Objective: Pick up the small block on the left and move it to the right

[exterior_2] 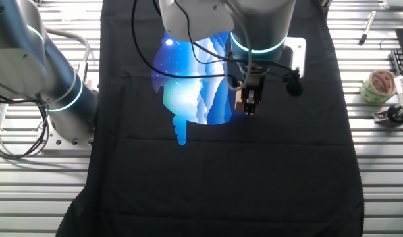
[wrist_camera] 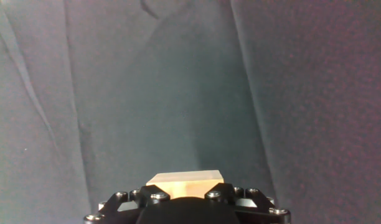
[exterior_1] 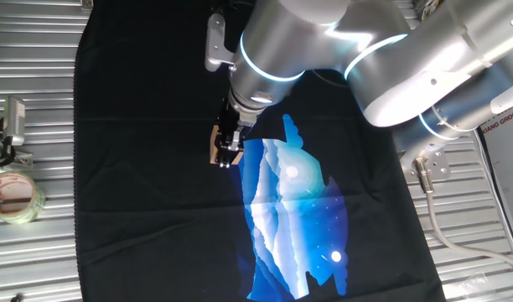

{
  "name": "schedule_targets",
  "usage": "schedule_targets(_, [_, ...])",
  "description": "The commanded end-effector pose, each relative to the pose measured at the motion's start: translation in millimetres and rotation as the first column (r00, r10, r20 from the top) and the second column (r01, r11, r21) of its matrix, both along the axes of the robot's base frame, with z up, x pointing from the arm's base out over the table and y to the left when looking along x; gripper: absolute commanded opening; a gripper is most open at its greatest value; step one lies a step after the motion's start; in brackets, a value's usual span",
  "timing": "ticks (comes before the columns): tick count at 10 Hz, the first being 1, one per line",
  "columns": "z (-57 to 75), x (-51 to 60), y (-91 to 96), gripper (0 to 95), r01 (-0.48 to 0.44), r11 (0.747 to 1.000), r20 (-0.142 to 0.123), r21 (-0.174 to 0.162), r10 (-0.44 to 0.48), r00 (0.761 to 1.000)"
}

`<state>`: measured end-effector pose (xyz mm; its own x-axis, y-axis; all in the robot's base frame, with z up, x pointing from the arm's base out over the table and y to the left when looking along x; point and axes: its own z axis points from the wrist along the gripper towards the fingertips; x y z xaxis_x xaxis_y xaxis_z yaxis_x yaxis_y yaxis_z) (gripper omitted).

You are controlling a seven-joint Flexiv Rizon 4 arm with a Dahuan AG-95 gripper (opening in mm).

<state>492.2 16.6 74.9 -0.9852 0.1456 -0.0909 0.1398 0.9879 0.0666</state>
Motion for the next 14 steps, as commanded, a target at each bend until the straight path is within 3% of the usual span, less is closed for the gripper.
schedule_targets(1, [-0.8,1.9,0.9,0.0,-0.006,1.0,-0.009,-0.007,0.006,1.0])
schedule_targets(8, [-0.9,2.1,0.8,0.0,0.003,1.0,-0.016,0.003,-0.003,1.0])
schedule_targets(14, [-0.9,2.1,0.8,0.0,-0.058,0.998,-0.013,-0.03,0.057,0.998])
